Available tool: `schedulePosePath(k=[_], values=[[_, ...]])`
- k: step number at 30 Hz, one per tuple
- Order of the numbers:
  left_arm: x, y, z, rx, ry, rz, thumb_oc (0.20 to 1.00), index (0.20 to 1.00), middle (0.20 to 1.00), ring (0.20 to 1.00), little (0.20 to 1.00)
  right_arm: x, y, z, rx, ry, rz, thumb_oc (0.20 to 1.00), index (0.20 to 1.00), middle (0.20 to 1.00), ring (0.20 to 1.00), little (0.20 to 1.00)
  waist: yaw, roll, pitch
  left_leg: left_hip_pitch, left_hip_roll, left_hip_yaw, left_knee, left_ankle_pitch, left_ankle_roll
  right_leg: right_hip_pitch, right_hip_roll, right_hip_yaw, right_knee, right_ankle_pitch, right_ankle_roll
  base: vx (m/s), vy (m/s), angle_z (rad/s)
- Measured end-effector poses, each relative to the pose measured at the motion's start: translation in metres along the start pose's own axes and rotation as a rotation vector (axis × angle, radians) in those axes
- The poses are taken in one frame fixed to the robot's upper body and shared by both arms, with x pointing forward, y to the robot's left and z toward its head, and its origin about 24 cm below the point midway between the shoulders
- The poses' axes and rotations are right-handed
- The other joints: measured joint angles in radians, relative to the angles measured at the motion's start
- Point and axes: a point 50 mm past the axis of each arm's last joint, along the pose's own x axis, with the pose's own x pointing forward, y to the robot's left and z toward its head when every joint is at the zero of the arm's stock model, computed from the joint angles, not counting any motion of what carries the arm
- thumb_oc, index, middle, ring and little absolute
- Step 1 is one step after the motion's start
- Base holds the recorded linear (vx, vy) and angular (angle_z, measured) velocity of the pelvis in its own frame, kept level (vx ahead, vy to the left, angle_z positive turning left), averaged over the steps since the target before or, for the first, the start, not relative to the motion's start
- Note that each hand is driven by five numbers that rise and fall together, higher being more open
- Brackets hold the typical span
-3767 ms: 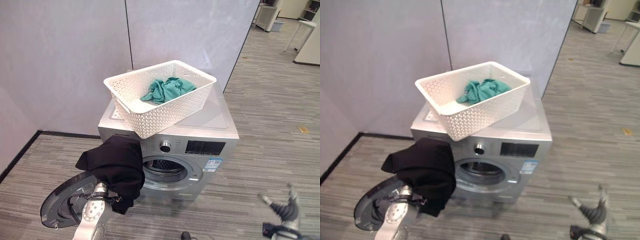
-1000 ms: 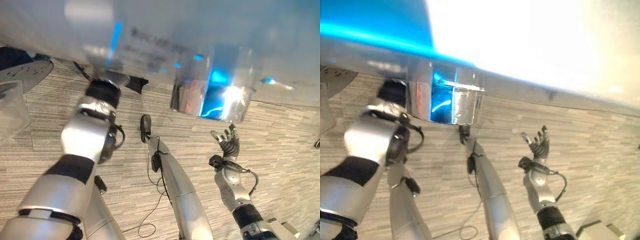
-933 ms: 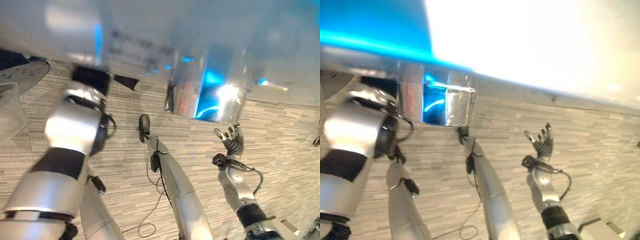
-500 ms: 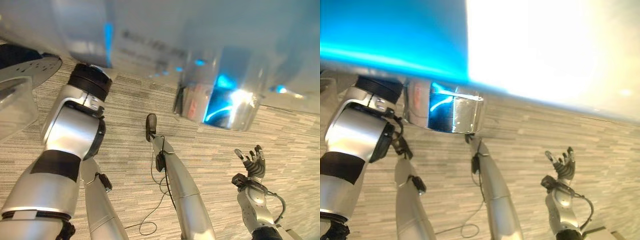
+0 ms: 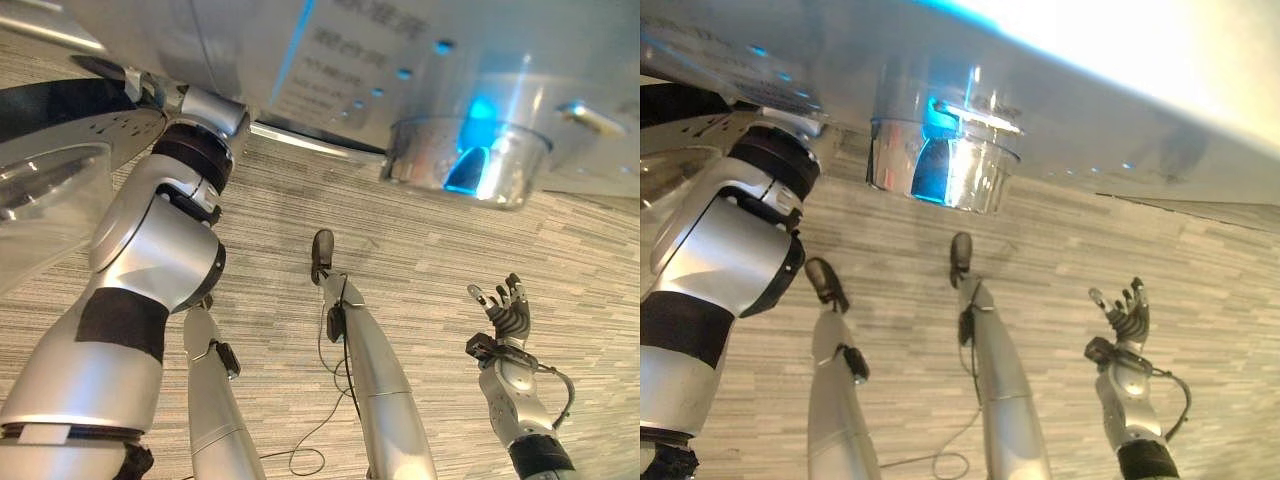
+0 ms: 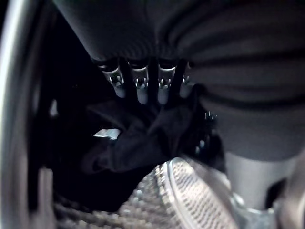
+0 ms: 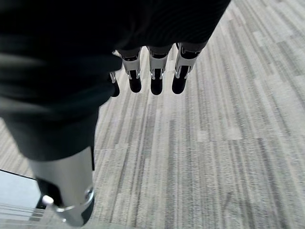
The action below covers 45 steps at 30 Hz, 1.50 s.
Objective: Grab the laundry basket,head to the washer,open it,put in the laundry and shut it.
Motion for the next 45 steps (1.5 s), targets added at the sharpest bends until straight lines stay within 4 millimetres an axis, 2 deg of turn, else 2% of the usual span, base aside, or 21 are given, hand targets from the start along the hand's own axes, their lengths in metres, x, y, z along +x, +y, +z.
schedulePosePath(k=[1,5,7,8,11,14,15,16,19,22,23,26,27,30,32,33,35,37,39,43,45], values=[[-0.005,-0.004,-0.017,0.188,-0.001,-0.022,1.0,1.0,1.0,1.0,1.0,0.0,-0.001,-0.002,-0.006,0.01,0.003,1.0,1.0,1.0,1.0,1.0,-0.006,0.0,0.0,0.036,-0.002,0.004,-0.011,0.001,0.0,0.03,-0.001,0.002,0.0,-0.002,0.002,-0.04,0.071,0.02],[-0.017,-0.012,-0.05,0.48,-0.007,-0.062,1.0,1.0,1.0,1.0,1.0,-0.001,-0.002,-0.005,-0.029,0.017,0.02,1.0,1.0,1.0,1.0,1.0,-0.023,0.0,0.0,0.116,-0.011,0.023,-0.048,0.009,0.003,0.088,-0.008,0.011,-0.005,-0.005,0.007,-0.03,0.062,0.01],[-0.025,-0.02,-0.057,0.745,-0.139,-0.101,1.0,1.0,1.0,1.0,1.0,0.0,-0.006,-0.005,-0.053,0.013,0.015,1.0,1.0,1.0,1.0,1.0,-0.019,0.0,0.0,0.148,-0.011,0.029,-0.06,0.009,0.003,0.114,-0.009,0.014,-0.01,-0.005,0.01,-0.02,0.095,-0.05],[-0.036,-0.024,-0.069,0.926,-0.248,-0.134,1.0,1.0,1.0,1.0,1.0,0.001,-0.008,-0.002,-0.056,-0.007,0.013,1.0,1.0,1.0,1.0,1.0,-0.023,0.0,0.0,0.18,-0.011,0.041,-0.08,0.013,0.007,0.133,-0.003,0.022,-0.019,-0.004,0.011,-0.03,0.1,-0.08],[-0.045,-0.019,-0.081,1.04,-0.323,-0.152,1.0,1.0,1.0,1.0,1.0,0.001,-0.009,0.0,-0.072,-0.029,0.013,1.0,1.0,1.0,1.0,1.0,-0.014,0.0,0.0,0.201,-0.013,0.049,-0.099,0.021,0.007,0.147,-0.004,0.026,-0.026,-0.002,0.015,-0.01,0.06,-0.04],[-0.069,-0.017,-0.087,0.966,-0.422,-0.158,1.0,1.0,1.0,1.0,1.0,-0.003,-0.009,-0.008,-0.083,-0.01,0.011,1.0,1.0,1.0,1.0,1.0,0.0,0.001,0.001,0.229,-0.013,0.049,-0.104,0.022,0.005,0.174,-0.005,0.025,-0.033,-0.002,0.015,0.01,0.052,0.0],[-0.083,-0.019,-0.098,0.89,-0.399,-0.181,1.0,1.0,1.0,1.0,1.0,-0.006,-0.008,-0.012,-0.081,0.003,0.01,1.0,1.0,1.0,1.0,1.0,0.016,0.007,0.004,0.252,-0.017,0.049,-0.108,0.022,0.004,0.2,-0.01,0.021,-0.037,-0.004,0.018,0.01,0.09,0.04],[-0.097,-0.016,-0.101,0.789,-0.398,-0.189,1.0,1.0,1.0,1.0,1.0,-0.007,-0.003,-0.013,-0.066,0.003,0.012,1.0,1.0,1.0,1.0,1.0,0.008,0.008,0.005,0.268,-0.02,0.049,-0.115,0.022,0.004,0.213,-0.013,0.021,-0.037,-0.006,0.021,0.03,0.101,0.04],[-0.137,-0.023,-0.124,0.655,-0.362,-0.243,1.0,1.0,1.0,1.0,1.0,-0.013,-0.001,-0.022,-0.071,0.038,0.01,1.0,1.0,1.0,1.0,1.0,0.019,0.023,0.013,0.322,-0.029,0.049,-0.121,0.021,0.006,0.27,-0.02,0.022,-0.043,-0.011,0.027,0.04,0.1,0.07],[-0.201,-0.023,-0.166,0.413,-0.141,-0.31,1.0,1.0,1.0,1.0,1.0,-0.018,-0.01,-0.033,-0.091,0.1,-0.024,1.0,1.0,1.0,1.0,1.0,0.055,0.054,0.029,0.442,-0.046,0.05,-0.133,-0.003,0.023,0.393,-0.029,0.025,-0.059,-0.028,0.048,0.02,0.1,0.11],[-0.234,-0.023,-0.187,0.351,-0.012,-0.349,1.0,1.0,1.0,1.0,1.0,-0.024,-0.026,-0.041,-0.134,0.133,-0.054,1.0,1.0,1.0,1.0,1.0,0.077,0.073,0.022,0.493,-0.055,0.049,-0.138,-0.017,0.034,0.45,-0.035,0.026,-0.07,-0.045,0.057,0.01,0.075,0.12],[-0.274,-0.016,-0.211,0.301,0.145,-0.411,1.0,1.0,1.0,1.0,1.0,-0.025,-0.042,-0.046,-0.178,0.173,-0.095,1.0,1.0,1.0,1.0,1.0,0.106,0.095,0.004,0.531,-0.075,0.041,-0.136,-0.027,0.047,0.506,-0.048,0.034,-0.088,-0.061,0.073,0.03,0.125,0.15],[-0.29,-0.018,-0.218,0.231,0.229,-0.424,1.0,1.0,1.0,1.0,1.0,-0.023,-0.044,-0.053,-0.196,0.221,-0.107,1.0,1.0,1.0,1.0,1.0,0.107,0.094,0.004,0.574,-0.079,0.044,-0.145,-0.029,0.052,0.556,-0.051,0.032,-0.112,-0.032,0.081,-0.02,0.119,0.16],[-0.325,-0.028,-0.231,0.142,0.361,-0.524,1.0,1.0,1.0,1.0,1.0,-0.028,-0.049,-0.066,-0.231,0.29,-0.114,1.0,1.0,1.0,1.0,1.0,0.117,0.067,-0.035,0.666,-0.097,0.043,-0.146,-0.036,0.062,0.672,-0.067,0.025,-0.149,-0.031,0.092,0.08,0.139,0.1],[-0.371,-0.027,-0.25,-0.017,0.594,-0.521,1.0,1.0,1.0,1.0,1.0,-0.036,-0.05,-0.079,-0.248,0.353,-0.08,1.0,1.0,1.0,1.0,1.0,0.117,0.059,-0.033,0.804,-0.092,0.045,-0.152,-0.071,0.078,0.844,-0.072,0.005,-0.212,-0.028,0.096,0.12,0.134,0.06],[-0.404,-0.024,-0.262,-0.099,0.778,-0.458,1.0,1.0,1.0,1.0,1.0,-0.049,-0.062,-0.093,-0.253,0.421,-0.111,1.0,1.0,1.0,1.0,1.0,0.122,0.045,-0.049,0.921,-0.098,0.049,-0.172,-0.08,0.082,0.969,-0.065,0.004,-0.26,-0.027,0.1,0.1,0.099,0.02],[-0.444,-0.01,-0.274,-0.122,0.954,-0.431,1.0,1.0,1.0,1.0,1.0,-0.067,-0.079,-0.107,-0.271,0.498,-0.155,1.0,1.0,1.0,1.0,1.0,0.132,0.036,-0.14,0.952,-0.098,0.046,-0.187,-0.114,0.07,1.017,-0.065,0.004,-0.298,-0.055,0.121,0.12,0.103,0.06],[-0.454,0.008,-0.282,-0.16,1.05,-0.33,1.0,1.0,1.0,1.0,1.0,-0.069,-0.092,-0.106,-0.238,0.504,-0.22,1.0,1.0,1.0,1.0,1.0,0.144,0.026,-0.165,1.007,-0.098,0.048,-0.212,-0.11,0.069,1.093,-0.056,-0.002,-0.37,-0.023,0.125,0.13,0.143,0.01],[-0.451,0.016,-0.286,-0.172,1.063,-0.271,1.0,1.0,1.0,1.0,1.0,-0.069,-0.104,-0.102,-0.218,0.488,-0.281,1.0,1.0,1.0,1.0,1.0,0.147,0.009,-0.173,1.042,-0.101,0.049,-0.223,-0.108,0.067,1.144,-0.053,-0.004,-0.415,0.006,0.131,0.07,0.113,-0.03],[-0.432,0.02,-0.289,-0.154,1.011,-0.264,1.0,1.0,1.0,1.0,1.0,-0.06,-0.111,-0.085,-0.207,0.406,-0.324,1.0,1.0,1.0,1.0,1.0,0.14,-0.022,-0.188,1.074,-0.113,0.059,-0.236,-0.099,0.056,1.178,-0.058,0.002,-0.457,0.034,0.132,0.07,0.179,-0.1],[-0.427,0.018,-0.289,-0.153,0.995,-0.264,1.0,1.0,1.0,1.0,1.0,-0.053,-0.114,-0.067,-0.187,0.324,-0.362,1.0,1.0,1.0,1.0,1.0,0.14,-0.024,-0.184,1.116,-0.121,0.084,-0.245,-0.104,0.061,1.198,-0.064,0.023,-0.457,0.04,0.13,0.05,0.195,-0.31]])
